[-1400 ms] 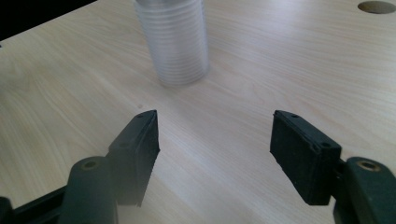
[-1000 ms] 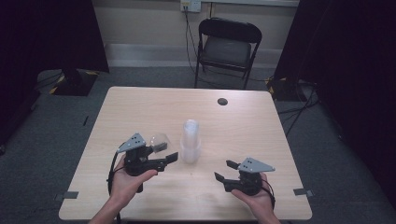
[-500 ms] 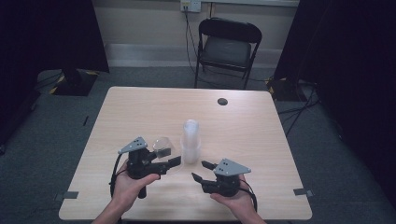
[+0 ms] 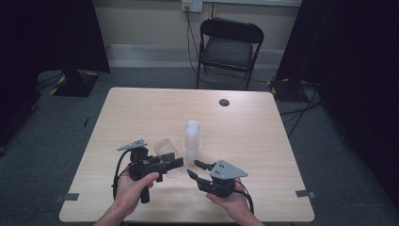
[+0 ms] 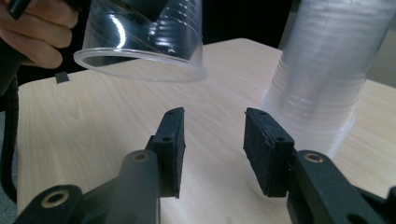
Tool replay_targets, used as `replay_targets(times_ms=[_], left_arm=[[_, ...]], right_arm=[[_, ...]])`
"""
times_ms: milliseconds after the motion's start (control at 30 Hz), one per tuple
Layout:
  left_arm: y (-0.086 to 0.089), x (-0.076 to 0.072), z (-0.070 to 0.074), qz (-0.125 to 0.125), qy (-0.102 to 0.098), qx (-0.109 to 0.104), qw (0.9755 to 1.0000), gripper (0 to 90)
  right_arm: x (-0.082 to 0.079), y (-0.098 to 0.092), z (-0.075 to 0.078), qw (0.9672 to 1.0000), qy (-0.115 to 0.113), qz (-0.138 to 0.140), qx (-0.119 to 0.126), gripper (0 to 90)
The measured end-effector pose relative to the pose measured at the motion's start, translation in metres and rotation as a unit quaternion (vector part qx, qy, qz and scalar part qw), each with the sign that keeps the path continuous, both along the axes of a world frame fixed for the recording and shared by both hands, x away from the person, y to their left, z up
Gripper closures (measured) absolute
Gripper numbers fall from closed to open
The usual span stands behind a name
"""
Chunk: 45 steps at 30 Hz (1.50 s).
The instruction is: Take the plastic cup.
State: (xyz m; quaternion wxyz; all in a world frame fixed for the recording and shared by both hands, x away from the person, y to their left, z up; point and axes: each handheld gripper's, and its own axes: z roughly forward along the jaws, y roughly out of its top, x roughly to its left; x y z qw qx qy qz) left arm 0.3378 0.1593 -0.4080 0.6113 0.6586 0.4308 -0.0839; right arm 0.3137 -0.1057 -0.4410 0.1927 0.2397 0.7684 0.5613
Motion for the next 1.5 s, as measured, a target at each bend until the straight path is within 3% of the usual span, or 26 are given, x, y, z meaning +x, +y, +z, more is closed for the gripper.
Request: replay_targets(times_ms=[233, 400, 633, 800, 1000, 1400, 1500], left_arm=[[0.002, 0.003, -0.004, -0.004, 0.034, -0.024, 0.9991, 35.9], [0.005, 0.006, -0.007, -0.009, 0.043, -0.029, 0.9986, 35.8], [0.003, 0.007, -0.011, -0.017, 0.065, -0.048, 0.9966, 35.9], [0.0, 0.006, -0.01, -0.021, 0.066, -0.056, 0.996, 36.3], [-0.006, 0.003, -0.011, -0.036, 0.075, -0.064, 0.9945, 36.5], [-0.01, 0.0, -0.009, -0.048, 0.066, -0.07, 0.9942, 35.8], [-0.01, 0.0, -0.009, -0.046, 0.058, -0.067, 0.995, 33.4]], right_arm=[[0.0, 0.008, 0.006, 0.9992, -0.036, 0.014, 0.006, 63.4], [-0.001, 0.014, 0.006, 0.9976, -0.064, 0.027, 0.002, 66.4], [0.001, 0.018, 0.007, 0.9959, -0.084, 0.032, 0.009, 70.8], [0.005, 0.022, 0.005, 0.9942, -0.1, 0.037, 0.013, 75.0], [0.008, 0.026, 0.004, 0.9925, -0.115, 0.035, 0.024, 73.8], [0.003, 0.029, 0.006, 0.988, -0.148, 0.022, 0.036, 76.4], [0.003, 0.027, 0.007, 0.9849, -0.166, 0.022, 0.042, 78.4]])
